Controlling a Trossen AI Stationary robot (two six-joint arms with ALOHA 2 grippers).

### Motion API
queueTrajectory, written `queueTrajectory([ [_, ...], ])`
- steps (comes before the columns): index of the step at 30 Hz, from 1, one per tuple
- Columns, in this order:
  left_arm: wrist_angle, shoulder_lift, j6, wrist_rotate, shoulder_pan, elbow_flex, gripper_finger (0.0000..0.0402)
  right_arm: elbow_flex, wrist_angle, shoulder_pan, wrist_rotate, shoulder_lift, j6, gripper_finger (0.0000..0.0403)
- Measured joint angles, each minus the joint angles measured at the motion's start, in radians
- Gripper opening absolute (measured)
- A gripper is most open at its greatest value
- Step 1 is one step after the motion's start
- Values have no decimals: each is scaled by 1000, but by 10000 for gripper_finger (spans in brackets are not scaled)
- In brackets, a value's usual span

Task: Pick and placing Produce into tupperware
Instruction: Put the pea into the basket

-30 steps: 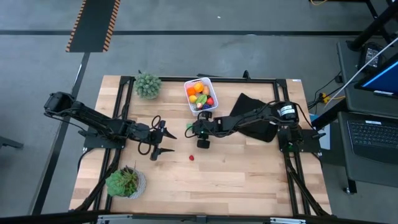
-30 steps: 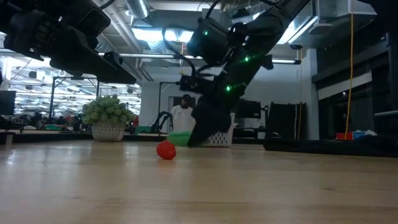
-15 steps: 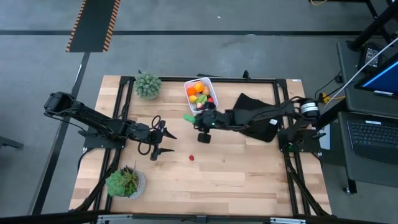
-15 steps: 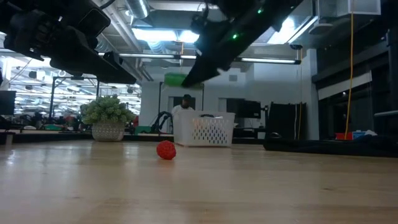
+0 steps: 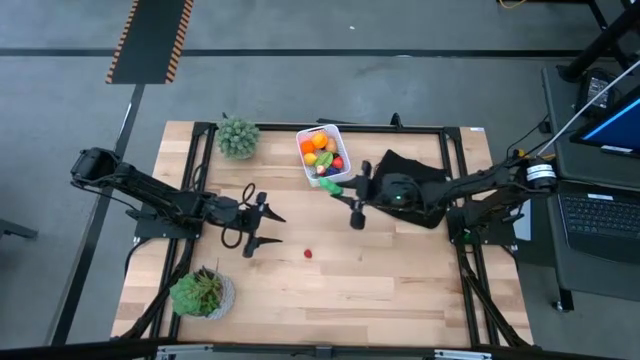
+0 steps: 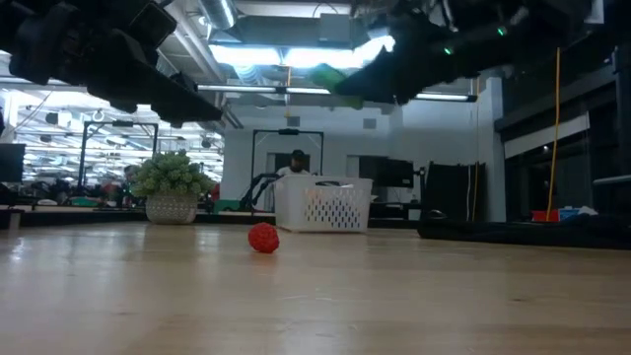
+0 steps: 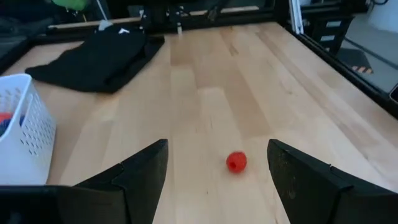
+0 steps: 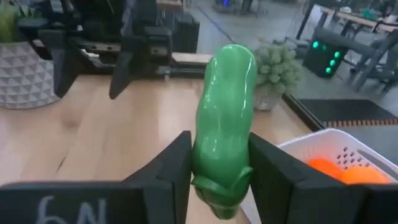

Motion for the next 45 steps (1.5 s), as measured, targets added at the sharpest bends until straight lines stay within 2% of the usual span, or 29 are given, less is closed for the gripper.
queueTrajectory([
  [6, 33, 0, 1, 0, 0, 0, 267, -151, 235, -42, -84, -12, 26, 130],
  [12, 34, 0, 1, 0, 2, 0, 267, -165, 251, -83, 6, -9, 38, 132],
  [21, 33, 0, 1, 0, 3, 0, 267, -160, 235, -169, 2, -9, 56, 132],
  [24, 33, 0, 1, 0, 4, 0, 267, -121, 156, -190, -1, -9, 56, 133],
  [29, 33, 0, 1, -2, 4, 0, 267, 3, -79, -226, 2, -9, 60, 133],
  [36, 32, 0, 1, -3, 4, 0, 267, 204, -392, -281, 4, 6, 158, 133],
  [45, 31, 0, 1, -3, 4, 0, 267, 529, -812, -306, -18, 201, 221, 133],
])
